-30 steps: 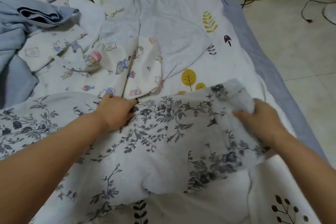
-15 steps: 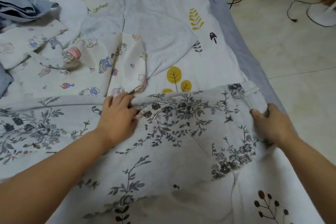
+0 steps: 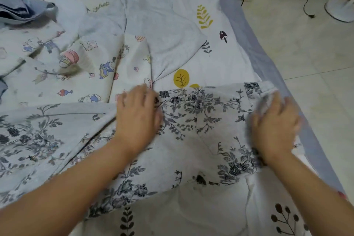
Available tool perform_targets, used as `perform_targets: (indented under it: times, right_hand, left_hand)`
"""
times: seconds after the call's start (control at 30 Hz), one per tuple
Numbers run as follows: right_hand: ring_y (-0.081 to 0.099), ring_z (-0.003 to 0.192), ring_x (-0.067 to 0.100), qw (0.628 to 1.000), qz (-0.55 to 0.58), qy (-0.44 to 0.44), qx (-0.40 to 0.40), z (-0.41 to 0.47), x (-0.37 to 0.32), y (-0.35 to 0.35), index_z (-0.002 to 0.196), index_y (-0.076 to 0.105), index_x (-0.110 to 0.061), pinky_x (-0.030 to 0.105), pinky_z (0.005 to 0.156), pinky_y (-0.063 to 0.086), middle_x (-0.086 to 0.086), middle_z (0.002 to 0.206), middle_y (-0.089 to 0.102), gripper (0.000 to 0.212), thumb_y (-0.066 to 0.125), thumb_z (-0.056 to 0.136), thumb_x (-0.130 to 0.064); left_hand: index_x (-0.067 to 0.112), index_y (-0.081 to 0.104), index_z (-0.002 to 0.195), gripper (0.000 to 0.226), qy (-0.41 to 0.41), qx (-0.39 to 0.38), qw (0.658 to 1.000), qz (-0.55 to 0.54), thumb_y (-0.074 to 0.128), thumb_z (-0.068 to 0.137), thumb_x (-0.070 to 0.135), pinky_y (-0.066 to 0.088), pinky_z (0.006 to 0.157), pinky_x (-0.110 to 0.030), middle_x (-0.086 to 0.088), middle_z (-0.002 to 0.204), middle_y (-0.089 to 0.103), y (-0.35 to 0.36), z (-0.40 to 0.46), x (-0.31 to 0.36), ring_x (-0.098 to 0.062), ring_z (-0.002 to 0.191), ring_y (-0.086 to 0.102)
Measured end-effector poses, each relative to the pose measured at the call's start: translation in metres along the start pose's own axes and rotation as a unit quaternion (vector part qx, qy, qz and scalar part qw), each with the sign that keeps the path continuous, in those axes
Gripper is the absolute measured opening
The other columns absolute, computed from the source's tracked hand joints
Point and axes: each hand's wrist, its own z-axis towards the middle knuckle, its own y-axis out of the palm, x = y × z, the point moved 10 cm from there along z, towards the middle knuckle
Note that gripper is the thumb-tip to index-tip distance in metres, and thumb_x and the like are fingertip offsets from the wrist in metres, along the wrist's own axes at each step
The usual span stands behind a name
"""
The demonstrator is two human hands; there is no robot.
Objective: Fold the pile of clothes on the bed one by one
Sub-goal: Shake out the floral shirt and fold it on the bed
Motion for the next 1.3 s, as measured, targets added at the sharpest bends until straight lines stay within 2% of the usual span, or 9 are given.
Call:
perform_targets:
  times: [0.1, 0.2, 0.3, 0.4, 0.5, 0.93, 1.13, 1.23, 1.3]
  right_hand:
    - [0.012, 0.143, 0.033, 0.971, -0.039, -0.181, -0.151, -0.059, -0.066, 0.045, 0.150, 0.011, -0.021, 0.057, 0.109, 0.008, 0.016, 0.156, 0.010, 0.070, 0.029, 0.090, -0.053]
    - [-0.016, 0.144, 0.022, 0.930, -0.105, -0.210, -0.282, -0.088, -0.058, 0.086, 0.138, -0.027, -0.033, 0.049, 0.115, -0.005, -0.002, 0.149, -0.030, 0.073, -0.024, 0.073, -0.069]
    - [-0.017, 0.144, 0.018, 0.925, -0.130, -0.185, -0.305, -0.082, -0.048, 0.089, 0.141, -0.026, -0.031, 0.045, 0.117, -0.003, -0.004, 0.152, -0.027, 0.071, -0.005, 0.082, -0.067]
    - [0.010, 0.144, 0.025, 0.926, -0.156, -0.162, -0.303, -0.081, -0.058, 0.071, 0.149, 0.010, -0.020, 0.045, 0.114, 0.017, 0.006, 0.157, 0.009, 0.063, 0.021, 0.096, -0.052]
    - [0.047, 0.114, 0.023, 0.942, -0.141, -0.182, -0.245, -0.083, -0.083, 0.037, 0.123, 0.047, -0.017, 0.034, 0.092, 0.042, 0.005, 0.125, 0.052, 0.034, 0.032, 0.097, -0.033]
    - [0.054, 0.101, 0.017, 0.886, -0.011, -0.376, -0.271, -0.206, -0.253, 0.004, 0.121, 0.054, -0.020, 0.024, 0.084, 0.044, 0.000, 0.113, 0.061, 0.031, 0.039, 0.094, -0.015]
    - [0.060, 0.092, 0.021, 0.866, 0.009, -0.447, -0.223, -0.261, -0.333, -0.007, 0.107, 0.064, -0.012, 0.030, 0.078, 0.050, 0.006, 0.100, 0.066, 0.025, 0.061, 0.083, -0.017]
    - [0.048, 0.112, 0.022, 0.853, 0.004, -0.459, -0.248, -0.298, -0.368, 0.012, 0.122, 0.053, -0.014, 0.031, 0.095, 0.041, 0.006, 0.120, 0.055, 0.033, 0.043, 0.091, -0.014]
    - [0.052, 0.113, 0.027, 0.858, 0.002, -0.459, -0.231, -0.313, -0.392, 0.014, 0.119, 0.057, -0.012, 0.036, 0.094, 0.046, 0.009, 0.119, 0.057, 0.034, 0.056, 0.085, -0.013]
  left_hand:
    - [0.029, 0.012, 0.149, 0.065, 0.094, -0.171, 0.980, 0.019, 0.014, 0.091, 0.058, -0.006, 0.112, -0.052, -0.005, 0.157, 0.009, 0.047, -0.050, 0.029, -0.029, 0.145, 0.001]
    - [0.036, -0.028, 0.135, 0.065, 0.052, -0.290, 0.955, 0.033, -0.012, 0.080, 0.065, -0.022, 0.108, -0.037, 0.005, 0.151, -0.027, 0.087, -0.075, -0.007, -0.022, 0.137, -0.031]
    - [0.035, -0.027, 0.137, 0.064, 0.043, -0.306, 0.951, 0.030, 0.007, 0.090, 0.061, -0.013, 0.113, -0.035, 0.008, 0.149, -0.027, 0.091, -0.073, -0.019, -0.020, 0.142, -0.022]
    - [0.020, 0.022, 0.147, 0.056, -0.006, -0.290, 0.957, -0.026, 0.034, 0.096, 0.041, 0.018, 0.114, -0.036, -0.001, 0.155, 0.017, 0.067, -0.069, -0.013, -0.027, 0.141, 0.019]
    - [0.012, 0.057, 0.104, 0.023, -0.068, -0.214, 0.969, -0.098, 0.041, 0.091, 0.022, 0.038, 0.072, -0.029, -0.007, 0.106, 0.060, 0.019, -0.075, -0.017, -0.027, 0.099, 0.055]
    - [0.014, 0.059, 0.101, 0.019, -0.285, -0.145, 0.947, -0.035, 0.045, 0.089, 0.018, 0.042, 0.073, -0.031, -0.004, 0.101, 0.060, -0.077, -0.209, -0.155, -0.026, 0.096, 0.057]
    - [0.015, 0.042, 0.123, 0.039, -0.323, -0.221, 0.918, 0.065, 0.050, 0.086, 0.024, 0.040, 0.082, -0.034, -0.006, 0.120, 0.047, -0.068, -0.268, -0.222, -0.026, 0.110, 0.045]
    - [0.020, 0.033, 0.131, 0.048, -0.302, -0.281, 0.909, 0.052, 0.049, 0.086, 0.019, 0.042, 0.086, -0.033, -0.005, 0.125, 0.046, -0.053, -0.288, -0.249, -0.025, 0.113, 0.046]
    - [0.022, 0.033, 0.135, 0.048, -0.288, -0.294, 0.912, -0.007, 0.045, 0.089, 0.016, 0.042, 0.087, -0.033, -0.006, 0.122, 0.054, -0.047, -0.292, -0.258, -0.026, 0.110, 0.053]
